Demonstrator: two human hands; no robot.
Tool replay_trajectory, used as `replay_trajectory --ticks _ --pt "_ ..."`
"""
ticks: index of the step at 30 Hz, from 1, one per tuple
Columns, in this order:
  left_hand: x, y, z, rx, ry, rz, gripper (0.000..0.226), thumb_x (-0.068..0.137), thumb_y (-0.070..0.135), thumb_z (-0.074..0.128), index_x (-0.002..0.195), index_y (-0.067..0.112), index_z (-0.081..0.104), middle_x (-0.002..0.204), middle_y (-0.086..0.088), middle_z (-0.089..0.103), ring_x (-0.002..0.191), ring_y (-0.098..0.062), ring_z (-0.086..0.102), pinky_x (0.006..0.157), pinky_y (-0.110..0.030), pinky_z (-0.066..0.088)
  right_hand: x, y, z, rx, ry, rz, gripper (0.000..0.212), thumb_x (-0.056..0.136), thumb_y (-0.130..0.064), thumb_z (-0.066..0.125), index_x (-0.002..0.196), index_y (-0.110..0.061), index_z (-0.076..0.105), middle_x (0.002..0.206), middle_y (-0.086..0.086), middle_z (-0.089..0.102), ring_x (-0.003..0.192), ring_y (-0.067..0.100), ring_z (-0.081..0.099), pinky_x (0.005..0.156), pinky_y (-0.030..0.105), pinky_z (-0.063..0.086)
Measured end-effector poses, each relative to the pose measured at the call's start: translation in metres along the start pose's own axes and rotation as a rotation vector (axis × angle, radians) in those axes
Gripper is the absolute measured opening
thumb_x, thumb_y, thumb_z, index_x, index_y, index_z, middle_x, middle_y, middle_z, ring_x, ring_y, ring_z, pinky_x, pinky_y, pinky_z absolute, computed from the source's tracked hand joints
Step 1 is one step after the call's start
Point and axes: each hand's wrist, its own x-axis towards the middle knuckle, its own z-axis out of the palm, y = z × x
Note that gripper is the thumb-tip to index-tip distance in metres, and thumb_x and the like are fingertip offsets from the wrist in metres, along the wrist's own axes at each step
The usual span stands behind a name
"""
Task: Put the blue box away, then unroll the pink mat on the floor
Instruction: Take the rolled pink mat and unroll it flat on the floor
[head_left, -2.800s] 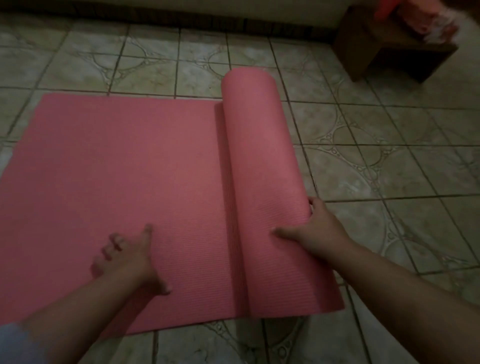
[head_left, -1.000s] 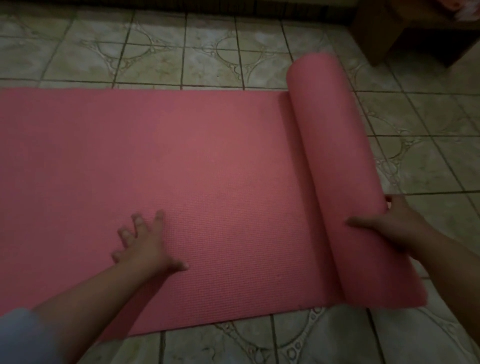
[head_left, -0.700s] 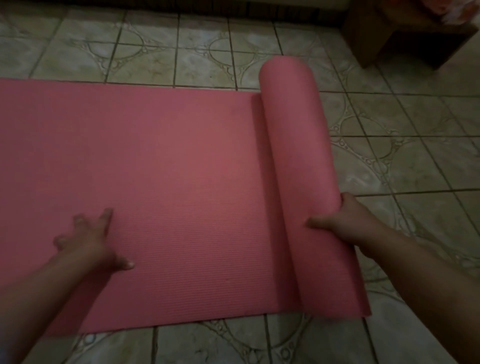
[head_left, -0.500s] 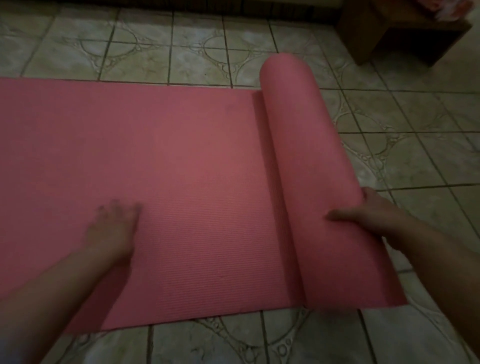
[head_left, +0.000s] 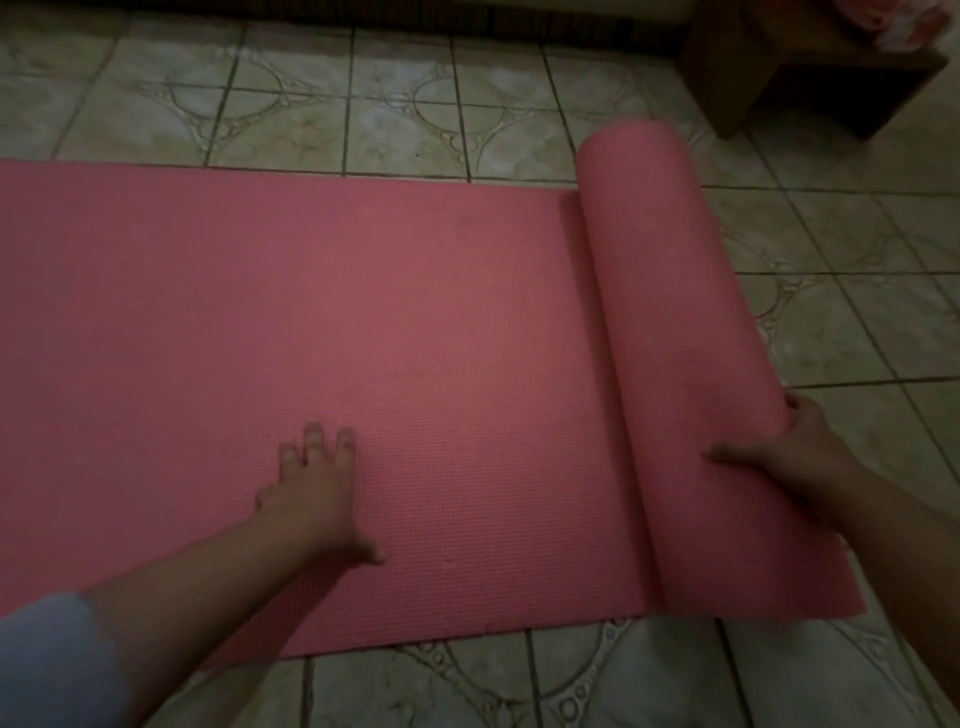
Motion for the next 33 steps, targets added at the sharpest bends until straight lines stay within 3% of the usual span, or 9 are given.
replay_trajectory --ticks 6,11,15,18,22,24,27,30,33 --pt "0.0 -0.027 0.003 -0.028 0.027 -0.035 0.151 0.044 0.061 0.083 0.147 0.021 -0.021 0.156 -0.017 -0.024 0.145 -0.041 -0.01 0.115 -0.056 0.022 -0.005 -0.008 0.013 -0.068 -0.069 -0.036 0.102 0.034 -0.034 0.093 0.125 -0.014 0.052 0.111 0.013 0.066 0.09 0.029 0.065 0.084 0.045 0.055" --pt "-0.002 -0.073 0.002 -0.035 0.048 -0.137 0.159 0.034 0.059 0.086 0.148 0.018 -0.018 0.157 -0.02 -0.016 0.146 -0.04 -0.005 0.117 -0.051 0.021 -0.02 -0.021 0.048 -0.188 -0.114 -0.138 0.083 0.054 -0.03 0.088 0.126 -0.013 0.05 0.111 0.009 0.063 0.094 0.025 0.061 0.08 0.032 0.047" --pt "0.001 -0.072 -0.001 0.004 0.048 -0.182 0.159 0.035 0.058 0.087 0.148 0.01 -0.015 0.155 -0.027 -0.011 0.145 -0.043 0.0 0.119 -0.048 0.019 -0.018 -0.023 0.046 -0.205 -0.132 -0.159 0.102 0.054 -0.031 0.089 0.139 -0.012 0.036 0.127 0.011 0.058 0.105 0.027 0.059 0.085 0.031 0.046" --pt "0.003 -0.057 -0.004 -0.074 0.074 -0.179 0.153 0.038 0.071 0.079 0.148 0.005 -0.005 0.155 -0.028 -0.005 0.145 -0.043 0.0 0.119 -0.048 0.017 -0.009 -0.01 0.013 -0.087 -0.118 -0.014 0.12 0.046 -0.032 0.092 0.145 -0.019 0.027 0.138 0.013 0.051 0.113 0.031 0.057 0.096 0.043 0.048" --pt "0.0 -0.034 0.005 -0.118 0.167 -0.049 0.127 0.061 0.076 0.062 0.15 0.01 0.0 0.159 -0.019 -0.008 0.146 -0.039 -0.004 0.119 -0.049 0.014 -0.005 0.009 -0.015 -0.078 0.04 0.035 0.103 0.058 -0.035 0.086 0.144 -0.014 0.034 0.141 0.021 0.046 0.11 0.034 0.056 0.084 0.038 0.048" --pt "-0.001 -0.021 0.009 -0.12 0.161 -0.026 0.126 0.062 0.078 0.059 0.15 0.014 -0.004 0.159 -0.016 -0.012 0.147 -0.037 -0.005 0.118 -0.052 0.015 -0.013 0.008 -0.009 -0.017 -0.015 0.057 0.097 0.063 -0.044 0.083 0.141 -0.009 0.037 0.134 0.015 0.053 0.104 0.031 0.058 0.079 0.035 0.049" --pt "-0.003 -0.01 0.01 -0.124 0.125 -0.075 0.138 0.052 0.083 0.061 0.149 0.019 -0.014 0.158 -0.015 -0.019 0.146 -0.037 -0.007 0.115 -0.056 0.016 -0.014 0.005 0.007 -0.045 -0.077 0.04 0.14 0.034 -0.066 0.085 0.148 -0.016 0.022 0.144 0.009 0.045 0.124 0.03 0.05 0.102 0.046 0.044" --pt "-0.003 -0.006 0.009 -0.119 0.116 -0.105 0.144 0.047 0.081 0.066 0.148 0.02 -0.017 0.157 -0.018 -0.02 0.146 -0.038 -0.008 0.114 -0.058 0.018 -0.013 0.005 0.019 -0.082 -0.065 0.0 0.135 0.044 -0.043 0.093 0.15 -0.026 0.01 0.151 0.009 0.032 0.132 0.031 0.041 0.11 0.046 0.036" --pt "-0.002 -0.007 0.007 -0.138 0.123 -0.105 0.145 0.047 0.078 0.069 0.148 0.019 -0.017 0.157 -0.018 -0.018 0.146 -0.038 -0.006 0.114 -0.058 0.019 -0.009 0.006 0.021 -0.111 -0.011 -0.048 0.127 0.047 -0.029 0.094 0.147 -0.022 0.016 0.146 0.012 0.04 0.124 0.033 0.048 0.105 0.047 0.04"
